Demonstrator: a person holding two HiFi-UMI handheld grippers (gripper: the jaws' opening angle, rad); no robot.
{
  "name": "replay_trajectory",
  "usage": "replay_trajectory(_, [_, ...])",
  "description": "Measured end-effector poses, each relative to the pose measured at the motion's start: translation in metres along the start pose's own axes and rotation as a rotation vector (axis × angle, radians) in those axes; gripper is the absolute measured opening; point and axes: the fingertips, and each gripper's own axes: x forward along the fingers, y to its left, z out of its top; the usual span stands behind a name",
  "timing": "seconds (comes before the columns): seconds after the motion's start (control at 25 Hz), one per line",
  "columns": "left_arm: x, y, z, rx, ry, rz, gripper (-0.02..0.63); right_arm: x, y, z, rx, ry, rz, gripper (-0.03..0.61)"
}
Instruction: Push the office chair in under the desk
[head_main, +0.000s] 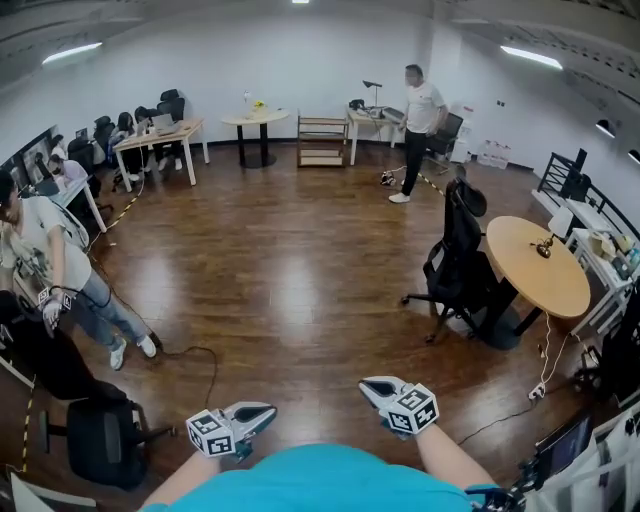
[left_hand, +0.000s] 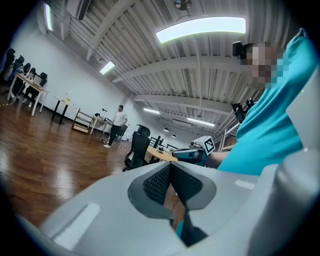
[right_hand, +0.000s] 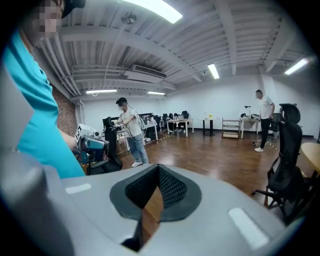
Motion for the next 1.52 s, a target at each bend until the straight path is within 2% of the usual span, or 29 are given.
replay_trajectory(0.24, [-0.002, -0.056, -0.001, -0.013, -0.058, 0.007, 0.0, -0.056, 0.029, 0.015, -0.029, -0.011, -0.006, 0.0])
replay_trajectory(0.44, [0.013, -0.142, -0.01, 0.021, -0.02, 0.001, 0.0, -0.138, 0.064, 0.014, -0.055, -0.055, 0.0, 0.0])
replay_trajectory(0.6, [0.045, -0.209, -0.045, -0.001, -0.024, 0.027, 0.0, -0.215, 0.079, -0.029, -0.078, -0.052, 0.009, 0.0])
replay_trajectory(0.76, [0.101, -0.27, -0.093, -0.02, 0.016, -0.005, 0.0, -0.274, 0.067, -0.084, -0.014, -0.068, 0.024, 0.0])
replay_trajectory(0.92, [0.119, -0.314, -0.094, 0.001, 0.04, -0.02, 0.0, -0.298, 0.084, -0.101, 0.014, -0.07, 0.078, 0.0])
replay_trajectory(1.04, [0.102, -0.333, -0.079, 0.016, 0.025, -0.002, 0.0, -0.304, 0.112, -0.097, 0.002, -0.068, 0.113, 0.0])
replay_trajectory(1.2, [0.053, -0.348, -0.067, 0.051, 0.006, 0.015, 0.0, -0.306, 0.156, -0.08, -0.007, -0.094, 0.117, 0.0])
replay_trajectory(1.32, [0.003, -0.349, -0.063, 0.027, -0.018, 0.022, 0.0, -0.292, 0.196, -0.07, 0.051, -0.124, 0.101, 0.0])
replay_trajectory(1.52, [-0.079, -0.342, -0.074, 0.022, -0.036, 0.03, 0.0, -0.255, 0.258, -0.083, 0.101, -0.134, 0.096, 0.0])
